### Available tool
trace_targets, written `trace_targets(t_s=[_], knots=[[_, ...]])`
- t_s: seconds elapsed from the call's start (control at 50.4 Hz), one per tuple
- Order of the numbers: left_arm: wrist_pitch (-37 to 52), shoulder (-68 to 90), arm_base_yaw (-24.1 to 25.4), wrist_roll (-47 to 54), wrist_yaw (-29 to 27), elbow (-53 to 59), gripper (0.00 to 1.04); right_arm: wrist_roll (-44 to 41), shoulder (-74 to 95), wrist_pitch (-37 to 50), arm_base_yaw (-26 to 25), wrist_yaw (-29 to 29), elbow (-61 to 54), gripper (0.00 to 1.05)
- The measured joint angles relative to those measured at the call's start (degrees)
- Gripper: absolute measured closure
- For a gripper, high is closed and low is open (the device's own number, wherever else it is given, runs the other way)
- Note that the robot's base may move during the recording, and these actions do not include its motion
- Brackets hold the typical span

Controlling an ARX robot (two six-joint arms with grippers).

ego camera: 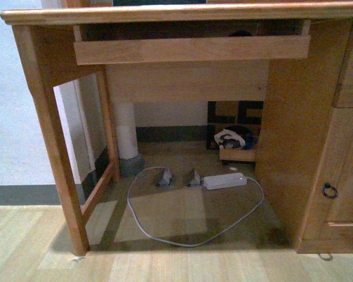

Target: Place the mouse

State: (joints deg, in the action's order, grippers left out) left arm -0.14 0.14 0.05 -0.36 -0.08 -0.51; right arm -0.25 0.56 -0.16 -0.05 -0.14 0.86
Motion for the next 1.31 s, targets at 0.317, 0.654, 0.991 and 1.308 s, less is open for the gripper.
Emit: trace_targets(t_s=[0.317,0.654,0.991,1.308], knots=[[0.00,0.00,0.00,0.00,0.00,0.00,0.07,0.00,0.00,0.00,0.00,0.00,0.00,0.07],[0.00,0.00,0.00,0.00,0.00,0.00,0.07,0.00,0.00,0.00,0.00,0.00,0.00,0.07],[-0.02,0.00,0.00,0.00,0.00,0.00,0.07,0.00,0.00,0.00,0.00,0.00,0.00,0.07],[-0.02,0.00,0.00,0.00,0.00,0.00,0.07,0.00,0.00,0.00,0.00,0.00,0.00,0.07]])
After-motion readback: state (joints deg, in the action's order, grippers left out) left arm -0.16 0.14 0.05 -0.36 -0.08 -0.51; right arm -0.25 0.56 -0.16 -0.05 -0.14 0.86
